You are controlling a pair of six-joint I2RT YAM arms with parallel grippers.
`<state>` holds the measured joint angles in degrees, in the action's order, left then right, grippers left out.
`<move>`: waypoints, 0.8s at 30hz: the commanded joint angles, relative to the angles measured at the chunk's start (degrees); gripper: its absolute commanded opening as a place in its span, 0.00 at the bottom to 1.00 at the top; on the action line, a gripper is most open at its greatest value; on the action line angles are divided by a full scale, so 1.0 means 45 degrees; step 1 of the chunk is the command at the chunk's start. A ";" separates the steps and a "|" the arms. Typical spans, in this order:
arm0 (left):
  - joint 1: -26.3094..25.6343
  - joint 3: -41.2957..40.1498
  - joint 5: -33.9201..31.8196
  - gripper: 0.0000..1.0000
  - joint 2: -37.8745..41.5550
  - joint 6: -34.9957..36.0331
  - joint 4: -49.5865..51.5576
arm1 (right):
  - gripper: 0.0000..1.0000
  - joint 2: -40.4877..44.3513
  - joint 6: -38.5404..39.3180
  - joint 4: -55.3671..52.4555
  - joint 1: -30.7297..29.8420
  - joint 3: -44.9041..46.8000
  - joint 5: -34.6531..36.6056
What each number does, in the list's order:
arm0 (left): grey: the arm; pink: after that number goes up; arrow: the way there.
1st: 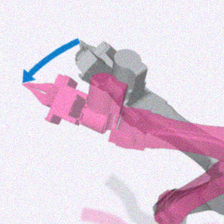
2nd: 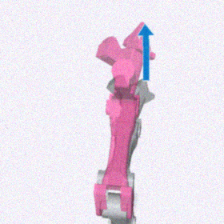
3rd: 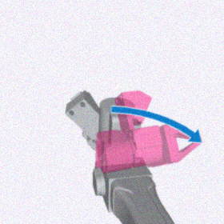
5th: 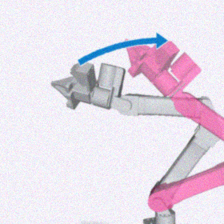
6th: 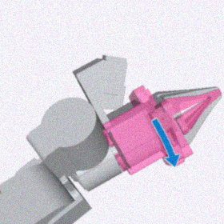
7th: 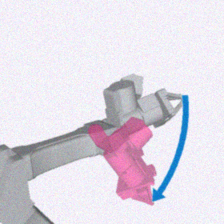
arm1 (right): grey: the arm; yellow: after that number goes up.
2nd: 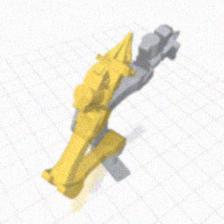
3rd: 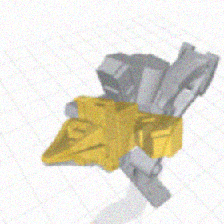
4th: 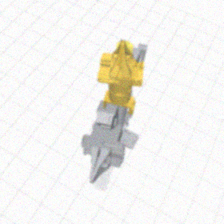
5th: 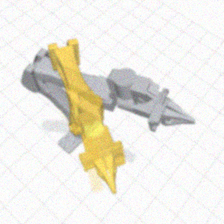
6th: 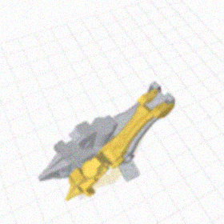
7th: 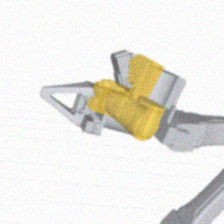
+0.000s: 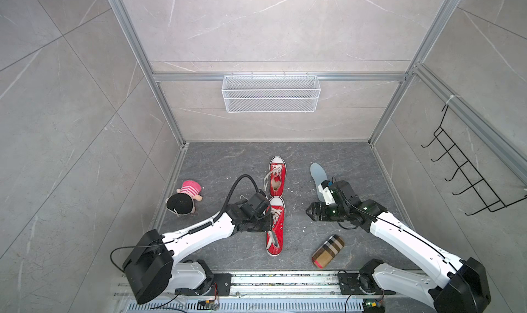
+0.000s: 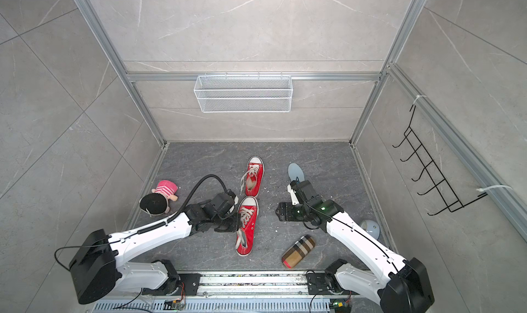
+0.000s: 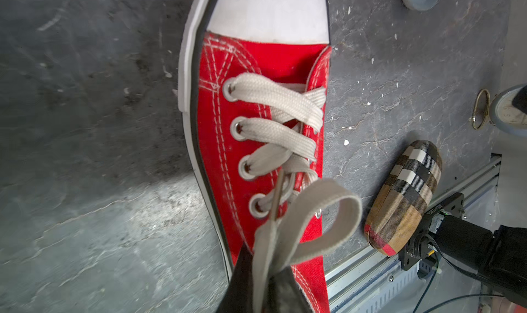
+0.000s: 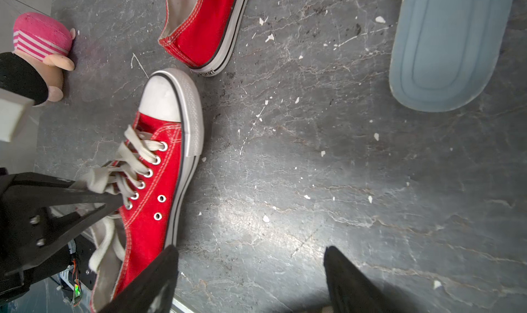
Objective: Remove the insole from the shoe
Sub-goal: Place the shoe at the center of the board.
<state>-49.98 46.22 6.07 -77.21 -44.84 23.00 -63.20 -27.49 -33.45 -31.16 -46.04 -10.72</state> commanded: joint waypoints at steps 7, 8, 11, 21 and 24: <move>-0.0432 0.0581 -0.0973 0.47 -0.0477 -0.0264 -0.1380 | 0.82 0.0643 0.0028 -0.0551 -0.0088 0.0114 0.0435; -0.0473 0.0555 -0.1132 0.52 -0.0091 -0.0189 -0.0901 | 0.82 0.0693 0.0073 -0.0646 -0.0089 0.0125 0.0504; -0.0515 0.0306 -0.1051 0.59 0.1083 -0.0102 0.0432 | 0.83 0.0670 0.0150 -0.0712 -0.0095 0.0114 0.0566; -0.1431 -0.1927 0.0769 0.60 0.3085 -0.1152 0.0221 | 0.82 0.0536 0.0109 -0.0325 -0.0105 0.0212 0.0273; -0.1425 -0.2192 0.1097 0.54 0.2930 -0.1189 -0.0323 | 0.82 0.0565 0.0106 -0.0399 -0.0107 0.0231 0.0254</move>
<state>-56.38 36.45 8.08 -64.12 -48.93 24.27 -60.77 -27.44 -34.94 -31.29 -46.04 -9.41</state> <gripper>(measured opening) 0.554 0.825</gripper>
